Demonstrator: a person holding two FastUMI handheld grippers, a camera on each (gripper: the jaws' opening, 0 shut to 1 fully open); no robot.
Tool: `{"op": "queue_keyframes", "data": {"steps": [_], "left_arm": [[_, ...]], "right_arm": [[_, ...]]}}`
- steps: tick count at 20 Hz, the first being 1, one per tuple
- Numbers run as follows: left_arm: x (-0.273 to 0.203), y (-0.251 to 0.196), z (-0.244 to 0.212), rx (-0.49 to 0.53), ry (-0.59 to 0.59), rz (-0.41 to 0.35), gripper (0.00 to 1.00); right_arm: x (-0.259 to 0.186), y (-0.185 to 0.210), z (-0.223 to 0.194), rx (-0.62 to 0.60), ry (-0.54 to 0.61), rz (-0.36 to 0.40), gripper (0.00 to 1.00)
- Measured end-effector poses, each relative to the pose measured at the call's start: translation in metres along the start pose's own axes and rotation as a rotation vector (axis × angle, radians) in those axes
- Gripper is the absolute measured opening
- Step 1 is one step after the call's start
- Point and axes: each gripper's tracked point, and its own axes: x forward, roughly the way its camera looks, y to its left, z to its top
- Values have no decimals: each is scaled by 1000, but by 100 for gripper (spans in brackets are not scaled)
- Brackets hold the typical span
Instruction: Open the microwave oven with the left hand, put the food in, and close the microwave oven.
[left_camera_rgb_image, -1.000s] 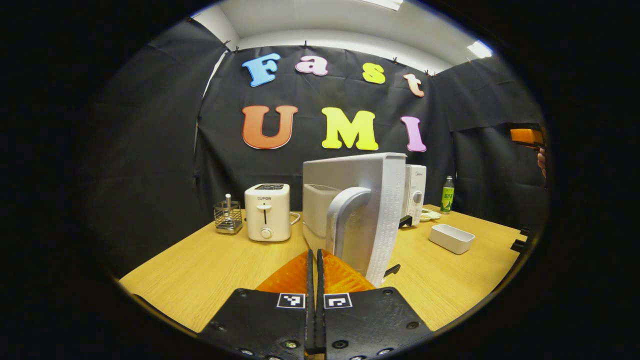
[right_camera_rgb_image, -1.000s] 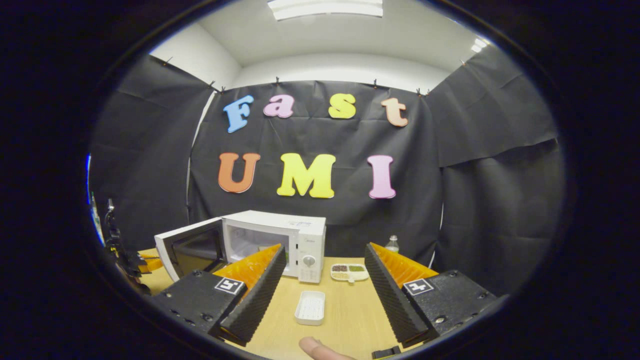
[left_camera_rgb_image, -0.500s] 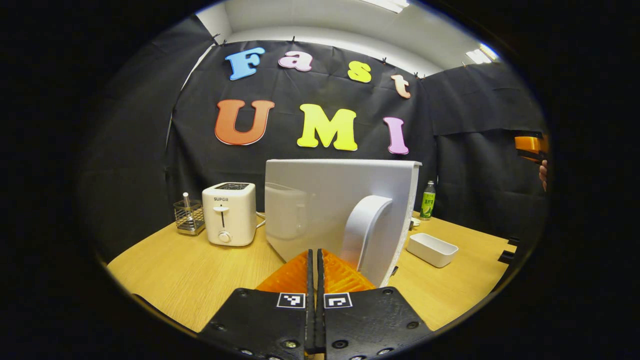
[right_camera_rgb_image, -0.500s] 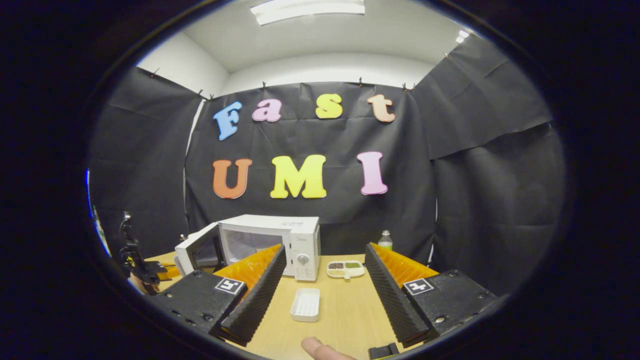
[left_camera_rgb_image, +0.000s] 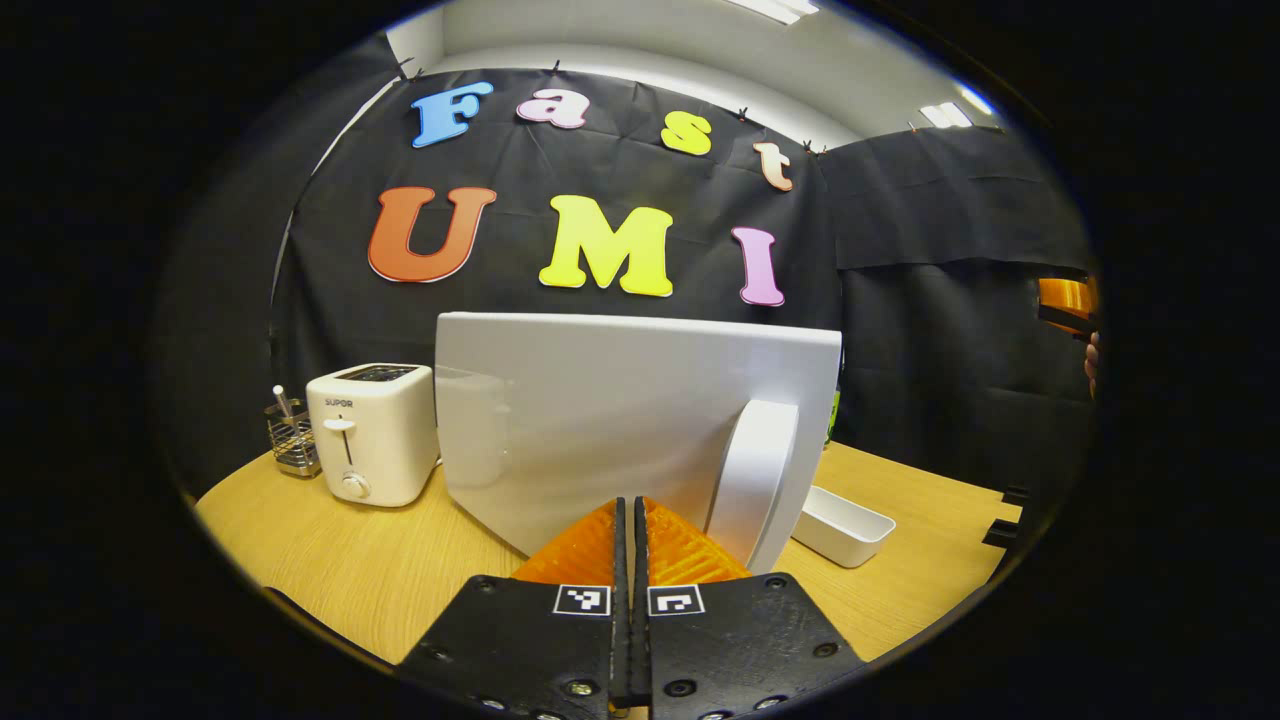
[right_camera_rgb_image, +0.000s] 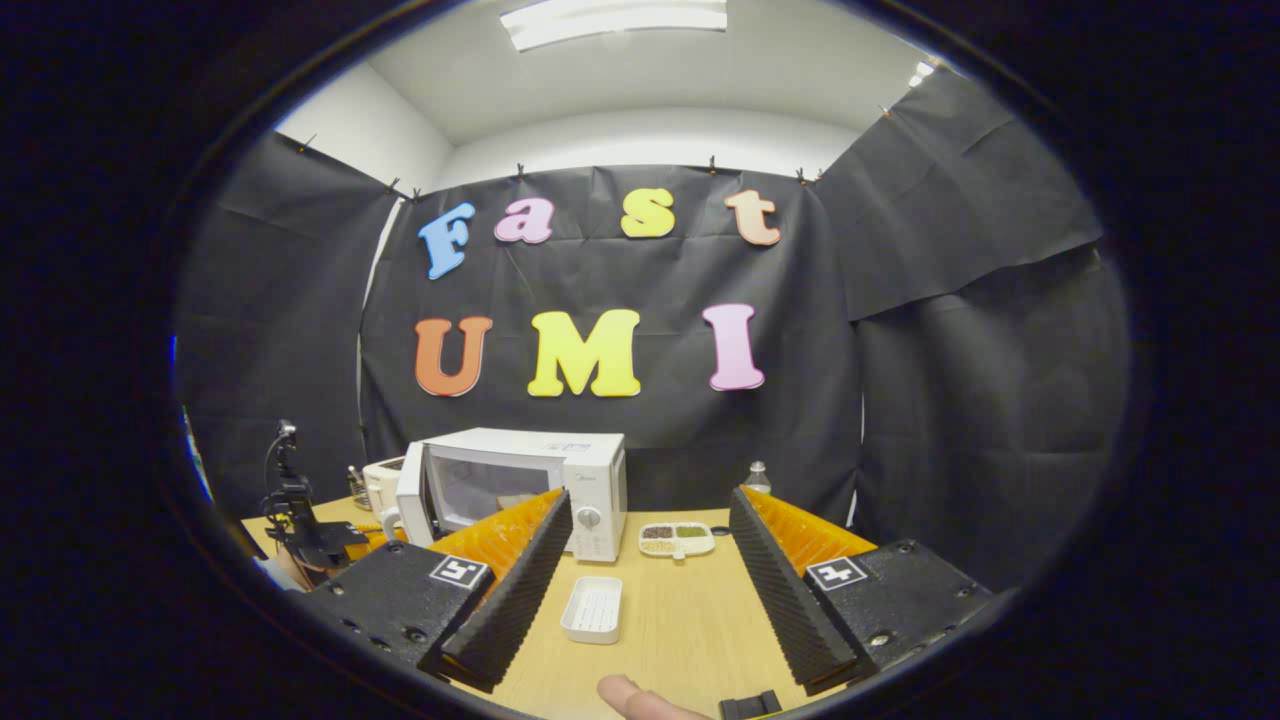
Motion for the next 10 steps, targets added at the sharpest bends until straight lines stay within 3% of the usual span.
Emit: {"op": "queue_keyframes", "data": {"steps": [1,3,5,7,9,10], "left_arm": [[10,-3,1,-7,-5,-1,0],[26,-11,7,-27,-24,1,0],[44,-20,5,-21,-19,-3,0],[62,-25,0,-7,-3,1,0],[81,-30,2,-1,-2,8,0],[90,-32,1,-3,-1,17,0]], "right_arm": [[2,-3,-2,-1,0,-7,96],[6,-13,-2,-10,-14,-39,100],[11,-20,-6,-8,-25,-61,96],[19,-21,-14,7,-18,-52,100],[27,-24,-19,17,-13,-40,96],[31,-25,-21,19,-14,-35,100]]}}
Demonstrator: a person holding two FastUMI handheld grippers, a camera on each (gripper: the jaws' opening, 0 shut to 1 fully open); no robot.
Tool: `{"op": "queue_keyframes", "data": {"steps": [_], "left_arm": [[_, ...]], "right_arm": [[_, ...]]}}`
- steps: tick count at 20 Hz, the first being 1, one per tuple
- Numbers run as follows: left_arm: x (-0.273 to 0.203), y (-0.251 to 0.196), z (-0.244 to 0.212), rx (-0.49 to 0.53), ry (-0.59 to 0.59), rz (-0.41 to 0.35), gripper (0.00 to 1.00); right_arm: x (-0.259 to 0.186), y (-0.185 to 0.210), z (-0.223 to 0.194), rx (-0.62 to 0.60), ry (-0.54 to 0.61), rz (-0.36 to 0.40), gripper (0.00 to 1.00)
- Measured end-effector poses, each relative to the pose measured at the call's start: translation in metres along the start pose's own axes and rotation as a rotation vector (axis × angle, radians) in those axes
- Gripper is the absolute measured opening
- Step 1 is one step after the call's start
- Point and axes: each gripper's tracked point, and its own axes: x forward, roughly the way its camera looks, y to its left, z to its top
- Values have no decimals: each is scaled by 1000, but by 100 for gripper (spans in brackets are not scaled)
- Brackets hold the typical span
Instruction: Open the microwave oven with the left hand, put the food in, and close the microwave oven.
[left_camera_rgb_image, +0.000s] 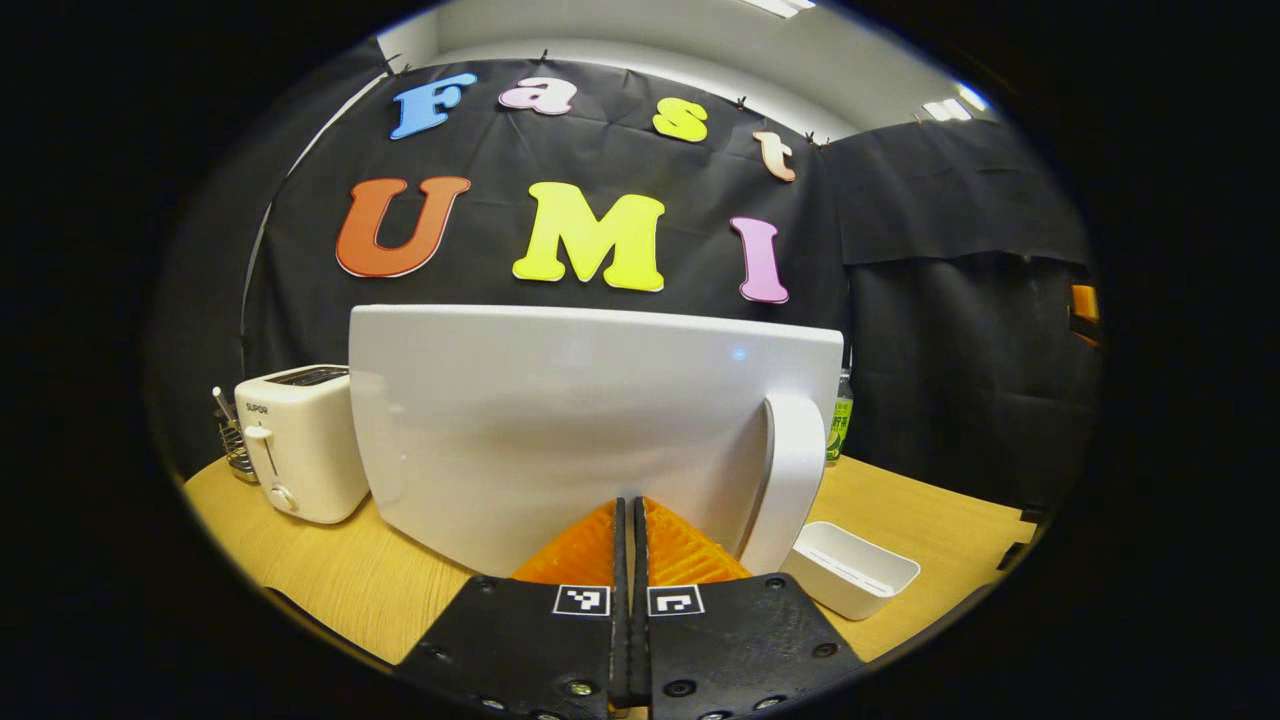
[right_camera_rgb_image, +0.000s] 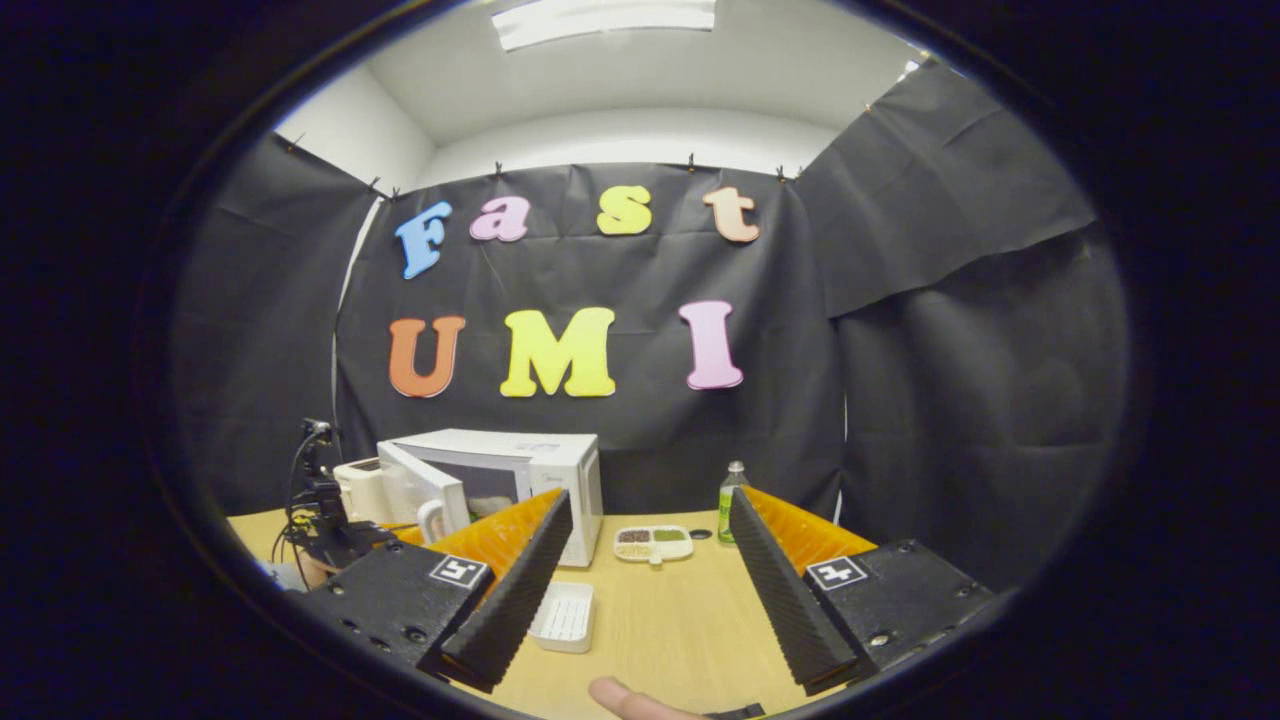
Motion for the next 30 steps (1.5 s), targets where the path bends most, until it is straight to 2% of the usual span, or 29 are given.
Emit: {"op": "queue_keyframes", "data": {"steps": [1,2,3,5,6,7,8,11,12,13,15,17,18,19,20,22,23,24,25,26,27,30], "left_arm": [[10,-2,0,-8,2,7,0],[20,-5,-1,-15,6,15,0],[29,-5,-1,-16,12,33,0],[48,-8,1,-7,15,59,0],[57,-10,4,-4,11,67,0],[66,-11,6,-5,12,79,0],[74,-14,6,-5,14,87,0],[97,-18,14,-19,10,106,0],[105,-15,14,-12,13,126,0],[112,-12,12,-2,27,148,0],[122,-8,10,22,27,181,0],[119,-10,13,-1,16,193,0],[123,-9,7,-4,44,195,0],[123,-8,10,-2,27,196,0],[123,-8,9,-5,36,194,0],[123,-8,9,-9,39,193,0],[123,-9,9,-9,44,192,0],[122,-9,9,-12,45,194,0],[120,-5,9,-12,52,217,0],[118,-1,7,-27,66,232,0],[114,-1,6,-55,74,229,0],[94,-5,12,-87,94,222,0]], "right_arm": [[4,-2,-3,2,-2,5,96],[7,-3,-2,5,-12,14,96],[10,-4,-4,6,-17,21,100],[16,-6,-5,5,-32,32,100],[19,-6,-7,3,-35,39,96],[22,-7,-10,-1,-38,45,100],[25,-9,-14,-5,-32,47,96],[30,-15,-24,-10,-15,53,96],[31,-17,-25,-6,-11,54,100],[32,-20,-27,-2,-8,49,100],[32,-24,-30,-10,6,38,95],[29,-24,-28,-15,3,33,100],[27,-24,-26,-12,3,31,96],[25,-21,-27,-11,6,32,100],[22,-19,-27,-9,14,29,96],[12,-13,-26,-2,24,34,96],[8,-10,-24,4,30,34,100],[4,-9,-24,5,38,30,96],[0,-9,-23,5,42,23,96],[-4,-9,-23,3,52,14,100],[-9,-9,-24,7,59,6,96],[-23,-1,-30,40,99,15,100]]}}
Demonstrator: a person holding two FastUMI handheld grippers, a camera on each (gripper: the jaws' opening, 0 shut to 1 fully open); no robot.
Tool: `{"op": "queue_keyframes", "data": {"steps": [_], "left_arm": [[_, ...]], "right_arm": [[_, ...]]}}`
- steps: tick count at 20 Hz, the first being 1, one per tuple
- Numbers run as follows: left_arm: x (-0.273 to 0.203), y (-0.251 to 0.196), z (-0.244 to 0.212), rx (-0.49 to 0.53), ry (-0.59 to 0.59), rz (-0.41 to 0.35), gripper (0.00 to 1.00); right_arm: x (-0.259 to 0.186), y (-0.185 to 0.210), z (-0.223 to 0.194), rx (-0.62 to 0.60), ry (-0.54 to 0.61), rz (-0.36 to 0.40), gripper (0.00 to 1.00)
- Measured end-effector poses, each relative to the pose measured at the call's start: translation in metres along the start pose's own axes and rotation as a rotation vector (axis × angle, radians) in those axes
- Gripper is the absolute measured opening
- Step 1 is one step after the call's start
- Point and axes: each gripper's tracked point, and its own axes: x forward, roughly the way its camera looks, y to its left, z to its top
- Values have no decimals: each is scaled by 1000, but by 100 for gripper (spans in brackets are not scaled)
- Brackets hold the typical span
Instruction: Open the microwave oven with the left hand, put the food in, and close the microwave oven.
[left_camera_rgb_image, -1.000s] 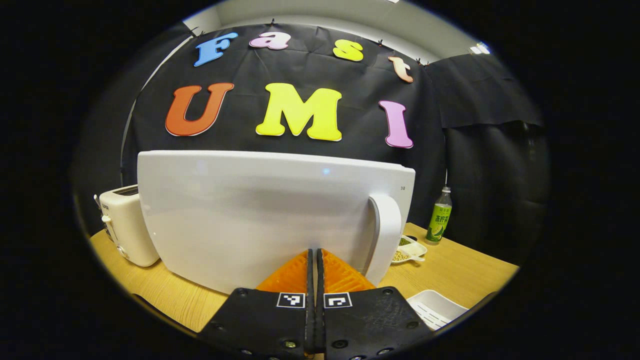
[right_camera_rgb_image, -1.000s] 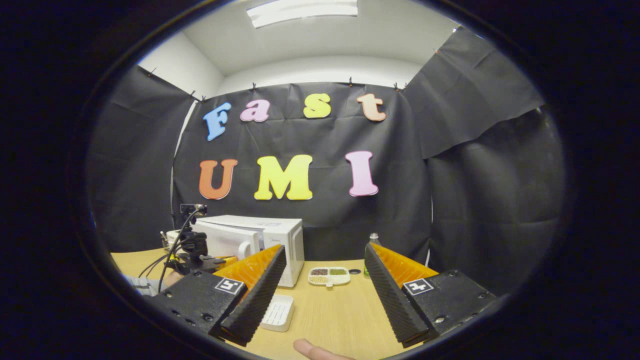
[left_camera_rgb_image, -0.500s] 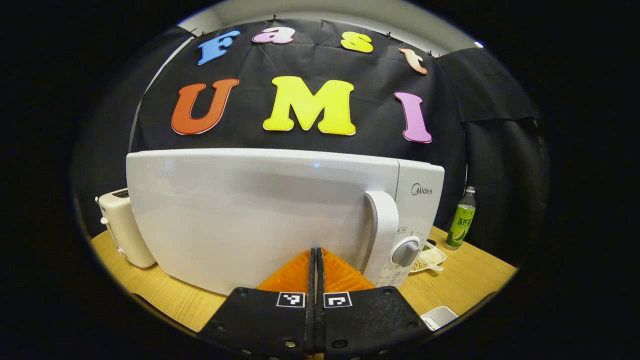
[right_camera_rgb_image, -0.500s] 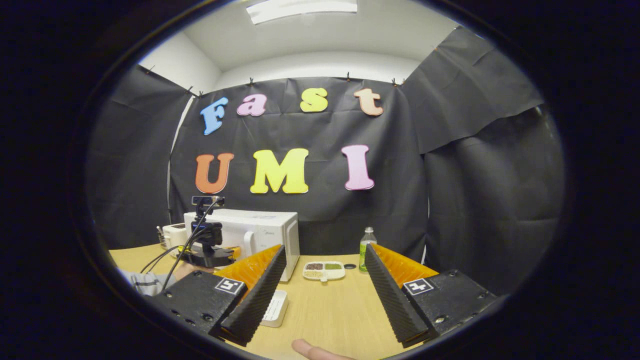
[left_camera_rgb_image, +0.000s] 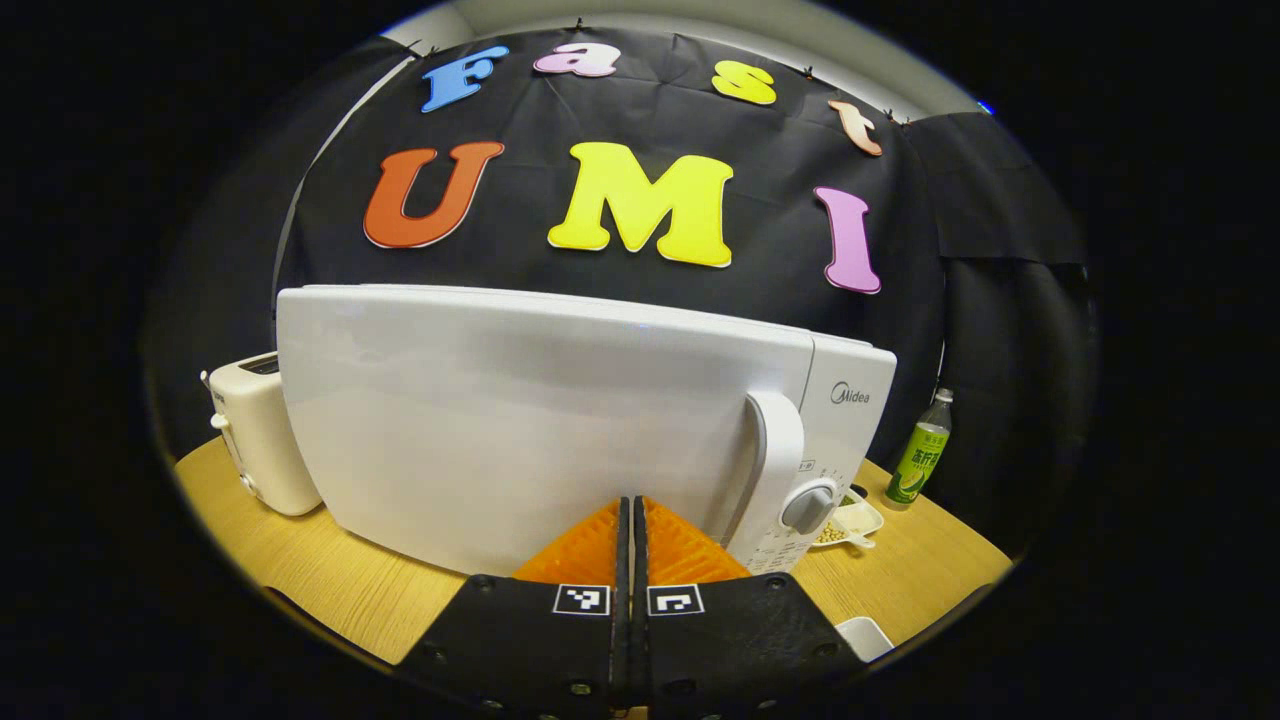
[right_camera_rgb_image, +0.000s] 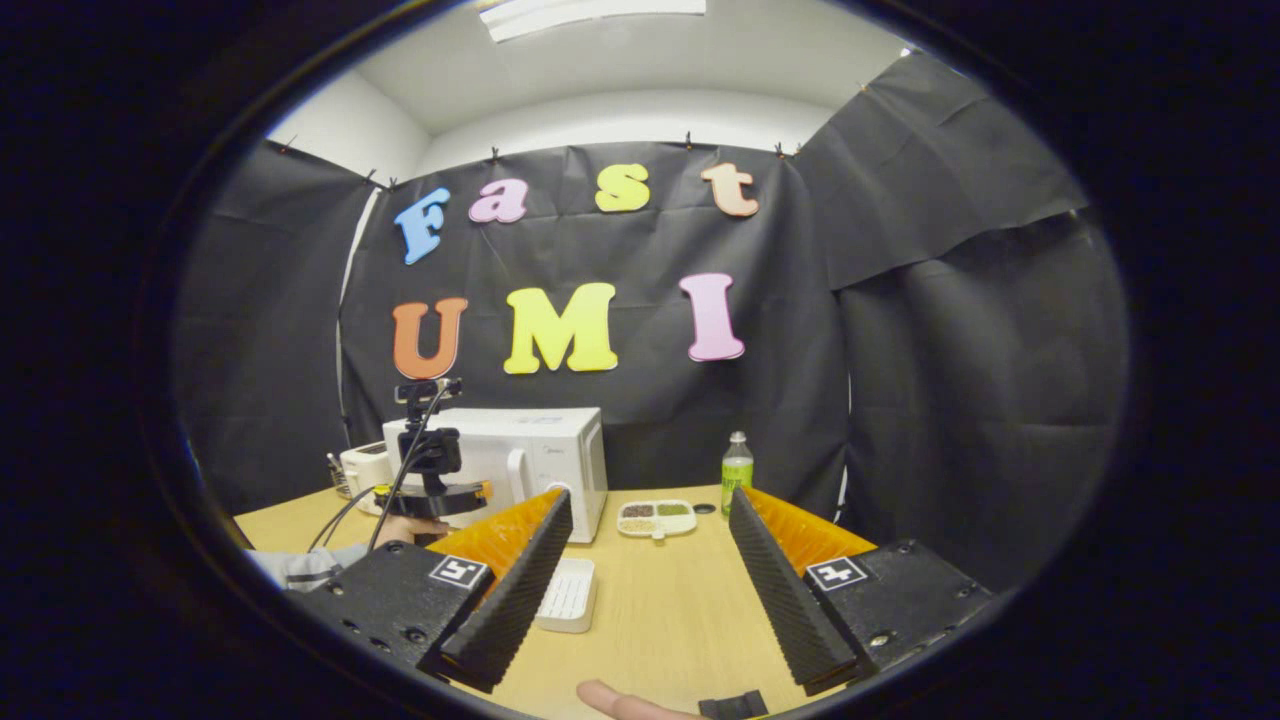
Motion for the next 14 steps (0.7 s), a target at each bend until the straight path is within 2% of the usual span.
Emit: {"op": "queue_keyframes", "data": {"steps": [2,4,8,9,10,11,12,14], "left_arm": [[-20,0,3,9,18,-9,0],[-48,-2,4,40,30,-30,0],[-122,7,17,72,25,1,0],[-144,10,19,72,37,0,7],[-166,10,23,74,40,6,0],[-187,9,28,78,39,1,19],[-211,7,36,80,34,-3,24],[-252,4,50,105,8,1,64]], "right_arm": [[-8,1,-5,11,18,-6,100],[-14,3,-4,-4,16,-11,95],[-23,5,5,-20,6,-48,95],[-24,11,7,-23,2,-42,94],[-26,15,11,-30,-2,-39,94],[-27,19,16,-38,-10,-38,99],[-28,22,21,-49,-17,-39,99],[-30,31,28,-80,-21,-41,99]]}}
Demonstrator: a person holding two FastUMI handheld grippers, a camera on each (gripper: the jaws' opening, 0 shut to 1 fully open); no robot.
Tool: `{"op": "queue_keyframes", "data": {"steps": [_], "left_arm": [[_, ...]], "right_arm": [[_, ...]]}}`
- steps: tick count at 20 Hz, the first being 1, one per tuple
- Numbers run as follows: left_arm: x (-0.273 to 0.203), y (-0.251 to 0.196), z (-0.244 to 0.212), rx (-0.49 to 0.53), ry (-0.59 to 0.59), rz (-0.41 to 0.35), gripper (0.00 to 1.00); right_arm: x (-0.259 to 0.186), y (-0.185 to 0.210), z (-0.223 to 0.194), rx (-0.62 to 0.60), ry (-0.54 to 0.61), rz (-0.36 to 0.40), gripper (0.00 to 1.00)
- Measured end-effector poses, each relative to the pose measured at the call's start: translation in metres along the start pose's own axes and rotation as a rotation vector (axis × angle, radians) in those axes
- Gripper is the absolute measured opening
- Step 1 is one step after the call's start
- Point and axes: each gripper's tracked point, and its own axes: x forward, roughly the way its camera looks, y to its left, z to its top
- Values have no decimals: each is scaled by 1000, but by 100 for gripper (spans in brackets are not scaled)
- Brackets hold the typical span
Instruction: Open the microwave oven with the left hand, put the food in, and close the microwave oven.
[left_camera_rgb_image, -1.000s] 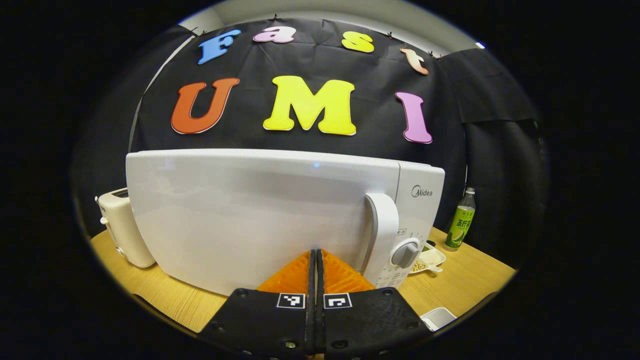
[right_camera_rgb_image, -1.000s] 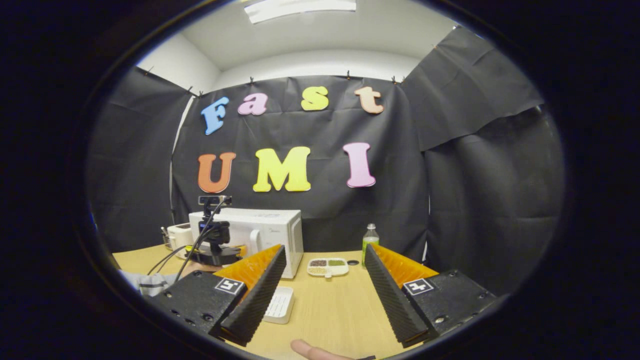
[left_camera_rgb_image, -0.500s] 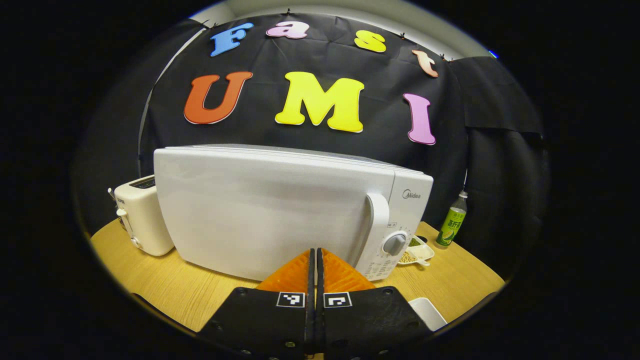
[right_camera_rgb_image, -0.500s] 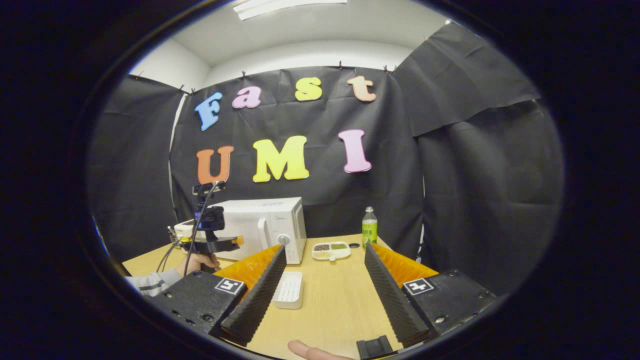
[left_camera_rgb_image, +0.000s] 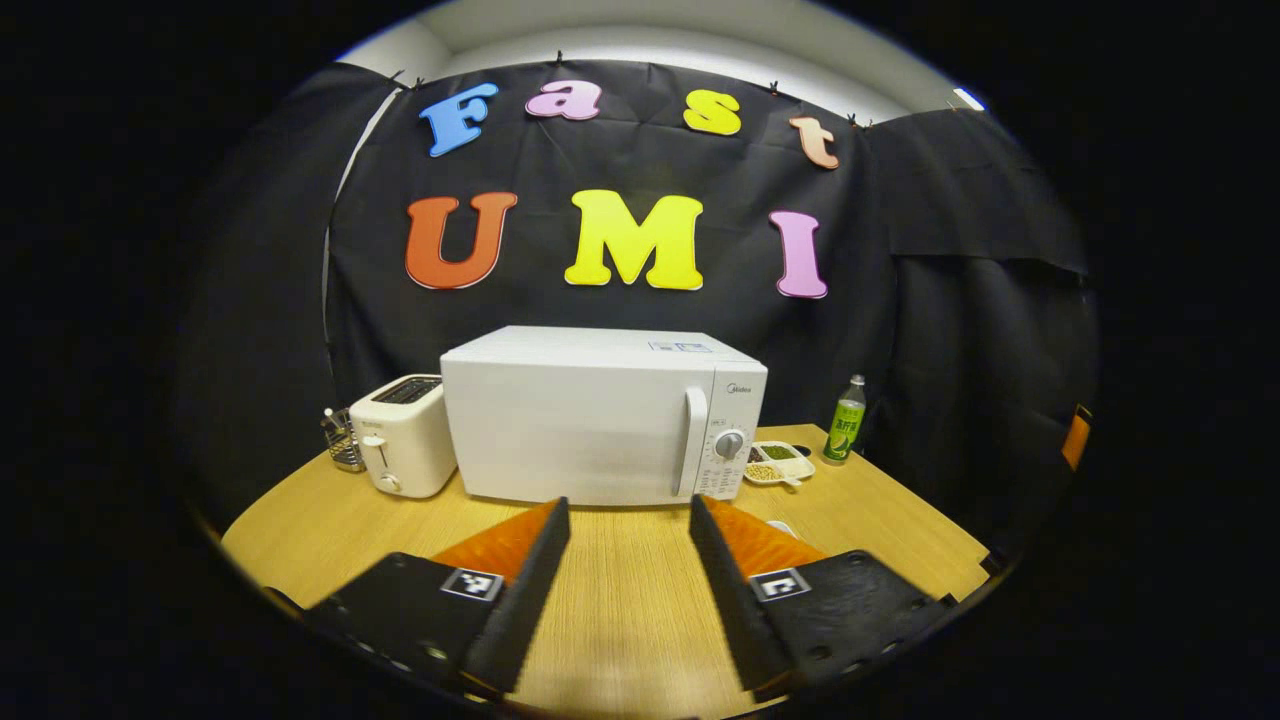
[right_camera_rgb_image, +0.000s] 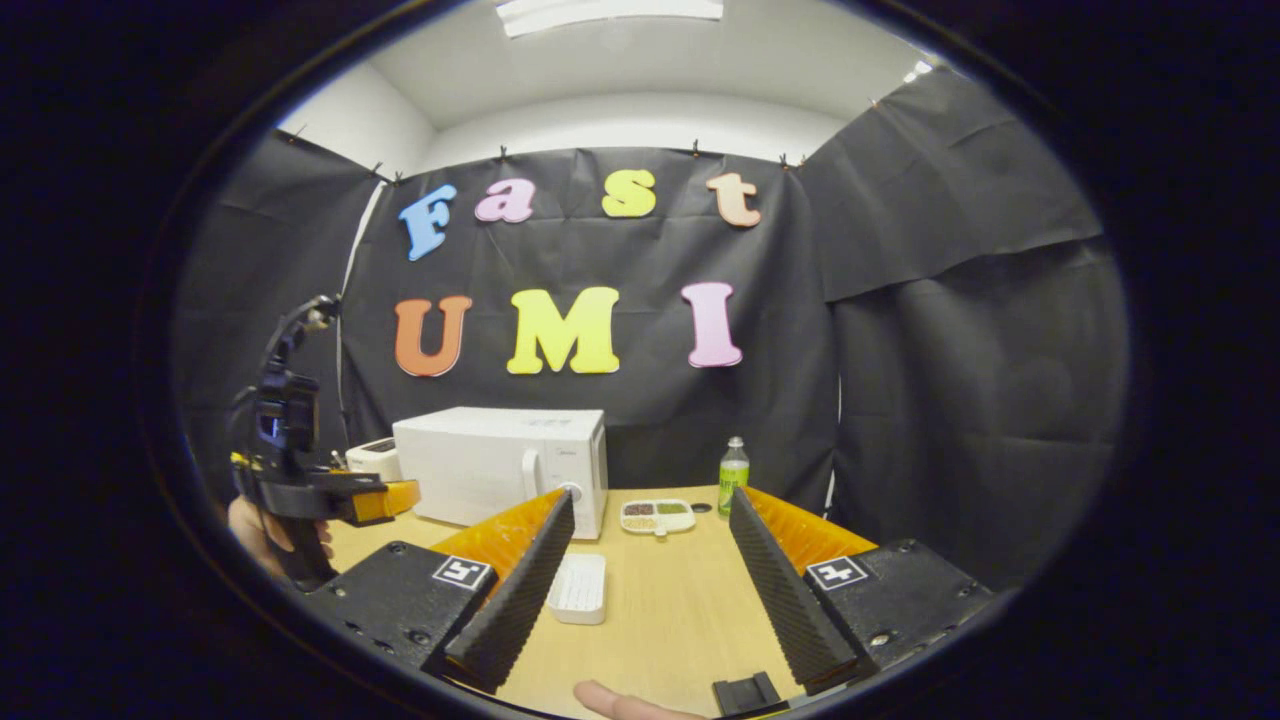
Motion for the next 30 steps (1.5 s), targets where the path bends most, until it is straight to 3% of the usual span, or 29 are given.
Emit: {"op": "queue_keyframes", "data": {"steps": [1,5,10,11,12,15,17,18,21,22,23,24,30], "left_arm": [[-14,-1,9,19,-26,12,98],[-90,4,47,24,-111,54,98],[-146,14,76,40,-155,101,97],[-153,14,77,42,-163,98,97],[-159,13,77,43,-172,100,97],[-167,17,74,43,-191,105,97],[-167,17,72,49,-190,101,97],[-165,15,71,62,-188,99,97],[-163,14,69,81,-185,103,98],[-163,14,71,81,-190,105,97],[-163,14,70,78,-193,106,97],[-164,14,71,77,-200,108,97],[-165,21,80,79,-234,123,97]], "right_arm": [[-3,6,5,-19,-5,7,99],[-11,22,27,-94,-26,9,99],[-42,46,66,-50,-93,45,100],[-47,45,74,-43,-116,40,96],[-53,45,82,-37,-140,36,100],[-61,48,87,-34,-176,28,96],[-64,49,86,-13,-184,37,100],[-64,47,86,-3,-187,33,96],[-65,45,83,9,-187,35,100],[-65,45,82,11,-185,40,96],[-64,46,82,12,-185,44,100],[-65,46,83,12,-186,46,96],[-72,43,99,10,-257,37,98]]}}
